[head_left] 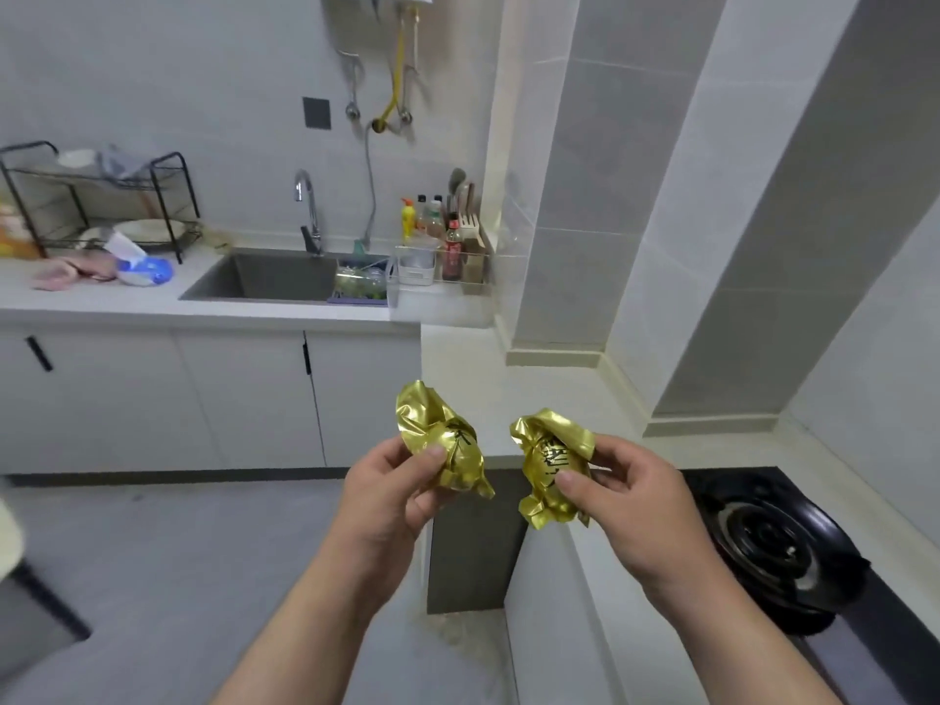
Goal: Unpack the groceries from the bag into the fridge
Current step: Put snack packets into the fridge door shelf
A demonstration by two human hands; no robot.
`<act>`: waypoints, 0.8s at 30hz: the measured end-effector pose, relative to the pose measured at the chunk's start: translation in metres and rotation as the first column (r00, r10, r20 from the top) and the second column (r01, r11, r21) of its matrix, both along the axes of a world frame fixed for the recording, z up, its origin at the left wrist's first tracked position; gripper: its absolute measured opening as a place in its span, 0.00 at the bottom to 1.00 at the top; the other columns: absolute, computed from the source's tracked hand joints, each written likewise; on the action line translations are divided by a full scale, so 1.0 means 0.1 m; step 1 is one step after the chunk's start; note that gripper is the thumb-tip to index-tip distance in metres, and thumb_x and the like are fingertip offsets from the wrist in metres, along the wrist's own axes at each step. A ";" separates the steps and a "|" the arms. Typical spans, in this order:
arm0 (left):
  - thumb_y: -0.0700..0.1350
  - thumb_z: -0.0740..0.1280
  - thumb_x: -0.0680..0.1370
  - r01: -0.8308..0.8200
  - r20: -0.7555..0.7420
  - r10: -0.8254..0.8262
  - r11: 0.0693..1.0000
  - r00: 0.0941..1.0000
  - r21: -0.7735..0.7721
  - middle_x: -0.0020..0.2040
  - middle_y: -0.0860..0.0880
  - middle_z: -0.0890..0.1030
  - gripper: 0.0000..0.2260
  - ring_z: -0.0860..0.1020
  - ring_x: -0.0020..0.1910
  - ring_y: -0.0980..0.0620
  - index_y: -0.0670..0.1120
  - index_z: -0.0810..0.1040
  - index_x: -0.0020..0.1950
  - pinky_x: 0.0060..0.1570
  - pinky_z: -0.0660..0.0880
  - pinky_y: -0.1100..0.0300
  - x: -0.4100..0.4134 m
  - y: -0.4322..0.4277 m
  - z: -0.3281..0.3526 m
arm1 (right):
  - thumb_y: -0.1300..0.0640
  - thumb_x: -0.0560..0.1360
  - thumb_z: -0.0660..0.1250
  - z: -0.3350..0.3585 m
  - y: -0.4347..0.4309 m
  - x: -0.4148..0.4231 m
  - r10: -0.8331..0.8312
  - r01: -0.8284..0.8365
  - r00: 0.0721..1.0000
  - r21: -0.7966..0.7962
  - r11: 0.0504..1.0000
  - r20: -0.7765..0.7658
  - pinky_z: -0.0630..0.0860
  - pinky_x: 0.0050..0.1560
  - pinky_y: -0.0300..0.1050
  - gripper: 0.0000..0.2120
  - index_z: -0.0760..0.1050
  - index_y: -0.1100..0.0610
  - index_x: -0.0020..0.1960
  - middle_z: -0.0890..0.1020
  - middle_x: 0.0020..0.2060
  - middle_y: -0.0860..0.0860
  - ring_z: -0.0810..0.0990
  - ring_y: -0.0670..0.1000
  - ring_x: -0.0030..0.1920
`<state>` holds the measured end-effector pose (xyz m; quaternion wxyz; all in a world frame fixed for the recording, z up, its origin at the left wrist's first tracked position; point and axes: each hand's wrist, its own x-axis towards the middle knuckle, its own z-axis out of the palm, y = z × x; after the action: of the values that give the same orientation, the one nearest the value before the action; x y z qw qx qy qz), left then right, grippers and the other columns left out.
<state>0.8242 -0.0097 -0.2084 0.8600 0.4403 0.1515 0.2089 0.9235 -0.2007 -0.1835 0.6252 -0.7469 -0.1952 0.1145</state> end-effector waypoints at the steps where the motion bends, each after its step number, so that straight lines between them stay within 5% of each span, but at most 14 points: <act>1: 0.39 0.74 0.71 -0.020 -0.001 0.020 1.000 1.000 0.012 0.51 0.36 0.82 0.16 0.82 0.49 0.41 0.34 0.79 0.55 0.45 0.81 0.55 -0.04 0.04 0.01 | 0.66 0.72 0.73 0.00 0.07 0.01 0.023 -0.023 1.000 0.001 1.000 0.000 0.77 0.37 0.34 0.14 0.81 0.53 0.54 0.86 0.44 0.45 0.85 0.45 0.44; 11: 0.39 0.71 0.69 -0.258 -0.077 0.267 0.960 0.961 0.113 0.49 0.37 0.83 0.12 0.83 0.48 0.43 0.37 0.81 0.51 0.47 0.80 0.53 -0.24 0.28 0.14 | 0.60 0.72 0.75 -0.12 0.67 0.30 0.257 -0.257 0.966 0.001 0.966 0.004 0.82 0.49 0.46 0.15 0.81 0.50 0.57 0.86 0.48 0.45 0.84 0.48 0.50; 24: 0.33 0.71 0.73 -0.530 -0.176 0.607 0.775 0.775 0.343 0.46 0.40 0.84 0.08 0.83 0.45 0.45 0.35 0.80 0.51 0.49 0.81 0.51 -0.72 0.28 0.34 | 0.63 0.71 0.74 -0.27 1.44 0.26 0.580 -0.567 0.810 0.146 0.811 -0.080 0.80 0.45 0.46 0.14 0.82 0.53 0.56 0.87 0.45 0.47 0.85 0.50 0.47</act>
<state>0.7521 0.0185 -0.1744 0.6555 0.5122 0.3666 0.4166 0.9498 -0.0563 -0.2110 0.6141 -0.6073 -0.3799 0.3313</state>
